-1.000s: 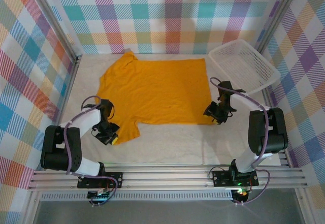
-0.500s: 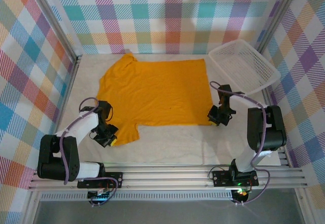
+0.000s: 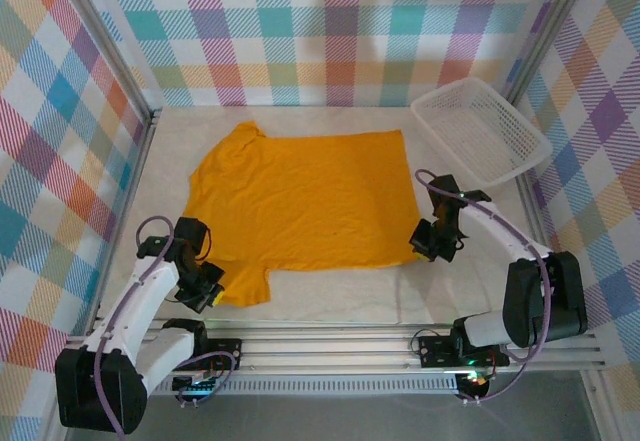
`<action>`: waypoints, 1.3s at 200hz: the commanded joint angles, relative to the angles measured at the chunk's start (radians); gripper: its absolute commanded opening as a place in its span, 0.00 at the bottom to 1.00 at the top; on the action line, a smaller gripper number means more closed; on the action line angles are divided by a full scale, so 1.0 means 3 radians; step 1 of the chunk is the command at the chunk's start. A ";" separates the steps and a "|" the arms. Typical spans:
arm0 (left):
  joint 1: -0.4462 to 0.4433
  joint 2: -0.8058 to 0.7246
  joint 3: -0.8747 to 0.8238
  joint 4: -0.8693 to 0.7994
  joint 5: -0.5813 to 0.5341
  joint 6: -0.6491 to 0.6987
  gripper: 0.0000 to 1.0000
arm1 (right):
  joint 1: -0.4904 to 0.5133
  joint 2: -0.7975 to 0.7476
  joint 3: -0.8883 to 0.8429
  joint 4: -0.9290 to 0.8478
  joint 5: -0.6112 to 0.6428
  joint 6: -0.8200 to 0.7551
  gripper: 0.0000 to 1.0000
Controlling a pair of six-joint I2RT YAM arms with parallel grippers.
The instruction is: Fold and stack the t-shirts
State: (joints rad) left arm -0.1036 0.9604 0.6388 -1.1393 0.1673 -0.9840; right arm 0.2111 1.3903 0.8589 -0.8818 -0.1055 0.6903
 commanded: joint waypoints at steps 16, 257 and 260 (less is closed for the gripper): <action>0.0002 0.0429 0.0697 0.0194 -0.0168 -0.0063 0.00 | -0.0003 0.0305 0.0432 -0.0226 -0.0036 0.0046 0.00; 0.0372 0.3196 0.3546 0.0310 -0.0481 0.0683 0.00 | -0.0265 0.1929 0.2351 -0.0393 0.0133 0.0521 0.00; 0.0372 0.3193 0.3551 0.0296 -0.0494 0.0683 0.00 | -0.0265 0.1916 0.2335 -0.0384 0.0149 0.0532 0.00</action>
State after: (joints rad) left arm -0.0029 1.9095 1.6569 -0.9741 0.0860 -0.7940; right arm 0.1387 1.9743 1.5433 -0.9646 -0.1120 0.8089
